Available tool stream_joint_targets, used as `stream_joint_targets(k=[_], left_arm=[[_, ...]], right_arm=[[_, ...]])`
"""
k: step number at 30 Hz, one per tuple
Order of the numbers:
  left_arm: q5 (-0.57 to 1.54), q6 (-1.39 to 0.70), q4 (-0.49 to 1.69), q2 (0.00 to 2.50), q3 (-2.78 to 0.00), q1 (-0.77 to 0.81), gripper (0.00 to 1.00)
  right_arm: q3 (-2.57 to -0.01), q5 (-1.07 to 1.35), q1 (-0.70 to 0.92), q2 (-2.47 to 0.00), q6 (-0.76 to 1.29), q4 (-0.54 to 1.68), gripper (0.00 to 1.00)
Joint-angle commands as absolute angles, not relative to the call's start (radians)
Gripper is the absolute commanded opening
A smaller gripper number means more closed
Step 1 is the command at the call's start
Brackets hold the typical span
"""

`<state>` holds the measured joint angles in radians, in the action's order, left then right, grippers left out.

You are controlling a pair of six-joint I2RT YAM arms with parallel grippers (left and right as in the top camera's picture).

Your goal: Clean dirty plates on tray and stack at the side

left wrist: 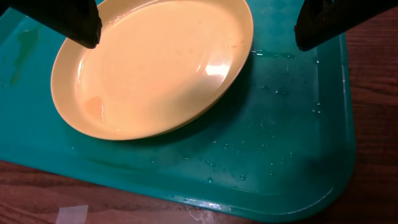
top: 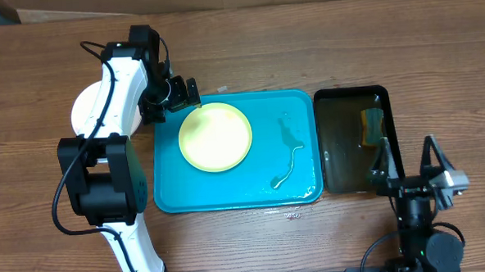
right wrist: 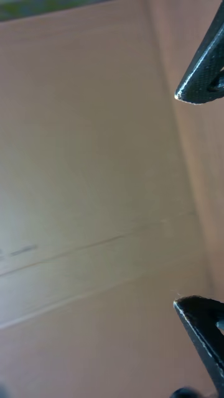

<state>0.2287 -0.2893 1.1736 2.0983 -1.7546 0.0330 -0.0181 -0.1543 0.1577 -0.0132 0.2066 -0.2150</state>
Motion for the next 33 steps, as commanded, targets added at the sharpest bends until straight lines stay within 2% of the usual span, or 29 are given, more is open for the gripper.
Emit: stream_joint_targets(k=[1, 6, 33], left_arm=[[0.236, -0.296, 1.172, 2.099, -1.750, 0.045, 1.00], [0.236, -0.296, 1.172, 2.099, -1.750, 0.045, 1.00], [0.236, -0.296, 1.172, 2.099, -1.750, 0.045, 1.00]], right_arm=[[-0.008, -0.149, 0.155, -0.003, 0.212, -0.127, 1.00], [-0.008, -0.148, 0.155, -0.003, 0.212, 0.070, 1.00], [-0.008, -0.137, 0.155, -0.003, 0.122, 0.070, 1.00]])
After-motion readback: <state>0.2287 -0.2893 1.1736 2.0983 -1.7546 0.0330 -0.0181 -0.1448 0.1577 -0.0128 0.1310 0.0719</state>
